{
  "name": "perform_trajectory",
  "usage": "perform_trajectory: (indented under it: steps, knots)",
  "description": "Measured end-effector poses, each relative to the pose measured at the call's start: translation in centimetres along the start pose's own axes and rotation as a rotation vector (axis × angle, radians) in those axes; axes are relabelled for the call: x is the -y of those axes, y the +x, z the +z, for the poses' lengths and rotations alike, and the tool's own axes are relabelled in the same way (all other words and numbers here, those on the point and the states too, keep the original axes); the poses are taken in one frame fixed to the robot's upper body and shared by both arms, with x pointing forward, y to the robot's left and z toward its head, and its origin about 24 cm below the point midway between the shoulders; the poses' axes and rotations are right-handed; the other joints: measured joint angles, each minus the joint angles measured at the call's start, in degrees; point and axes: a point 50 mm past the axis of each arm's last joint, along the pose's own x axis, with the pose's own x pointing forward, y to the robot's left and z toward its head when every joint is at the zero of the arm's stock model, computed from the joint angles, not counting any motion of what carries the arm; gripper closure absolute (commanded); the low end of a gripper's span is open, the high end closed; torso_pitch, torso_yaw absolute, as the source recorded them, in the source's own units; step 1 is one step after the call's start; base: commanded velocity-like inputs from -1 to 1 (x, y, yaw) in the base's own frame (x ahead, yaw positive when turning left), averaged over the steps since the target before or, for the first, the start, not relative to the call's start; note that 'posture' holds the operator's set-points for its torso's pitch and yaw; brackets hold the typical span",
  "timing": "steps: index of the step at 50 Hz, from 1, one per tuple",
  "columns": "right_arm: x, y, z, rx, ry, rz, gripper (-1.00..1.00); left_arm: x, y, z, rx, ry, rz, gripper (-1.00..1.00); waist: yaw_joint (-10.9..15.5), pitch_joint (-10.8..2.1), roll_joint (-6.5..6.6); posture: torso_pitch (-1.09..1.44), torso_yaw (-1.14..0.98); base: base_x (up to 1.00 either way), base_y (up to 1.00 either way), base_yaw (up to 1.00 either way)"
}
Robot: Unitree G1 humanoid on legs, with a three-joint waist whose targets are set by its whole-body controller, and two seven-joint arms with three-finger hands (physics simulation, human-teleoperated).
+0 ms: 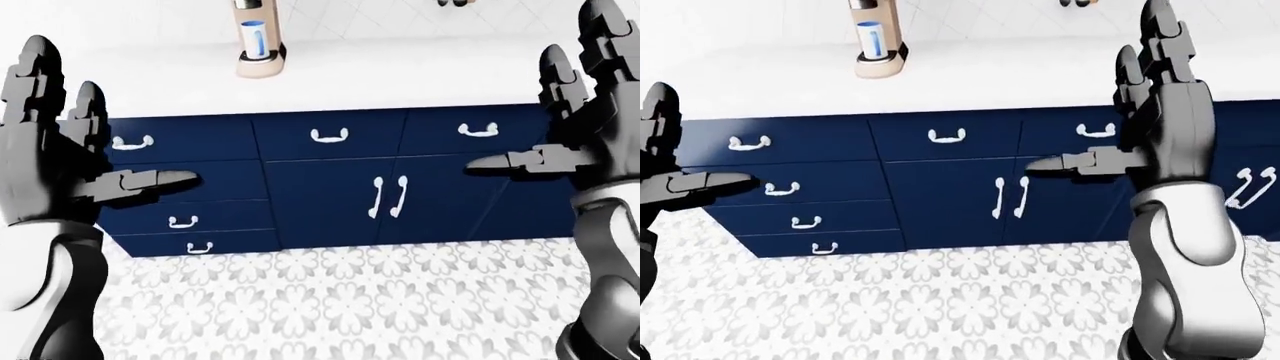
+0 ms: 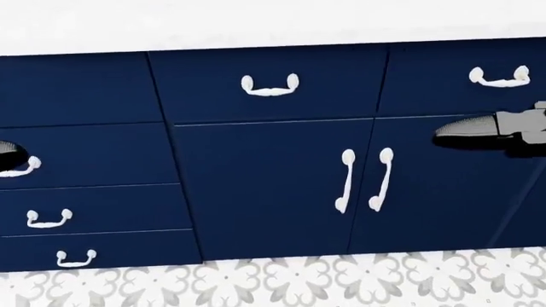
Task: Pick the mug from under the coffee machine dispenser and place it on the counter.
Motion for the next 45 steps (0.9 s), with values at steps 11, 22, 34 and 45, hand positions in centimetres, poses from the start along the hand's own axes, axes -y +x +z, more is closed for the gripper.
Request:
perform_trajectory:
  steps: [11,22,34,45]
  knots:
    - [-0.1,0.1,0.4,0.008,0.000,0.005,-1.00,0.0,0.1,0.3,0.017,0.004,0.008,-1.00,1.40,-1.19,-6.12,0.00,0.00,0.41,0.04,0.00]
    - [0.6,0.2,0.3,-0.028,0.009,-0.033,-1.00,0.2,0.0,0.6,0.014,-0.021,-0.010,-1.00,-1.10,-0.77,-2.80,0.00,0.00,0.32,0.14,0.00]
    - [0.2,0.3,0.0,-0.047,0.026,-0.007,-1.00,-0.2,0.0,0.0,-0.019,-0.011,0.018,-1.00,0.38,-0.97,-1.98,0.00,0.00,0.30,0.16,0.00]
    - [0.8,0.4,-0.4,-0.079,0.030,-0.041,-1.00,0.2,0.1,-0.4,-0.046,-0.027,-0.017,-1.00,-0.61,-1.25,-5.77,0.00,0.00,0.26,0.22,0.00]
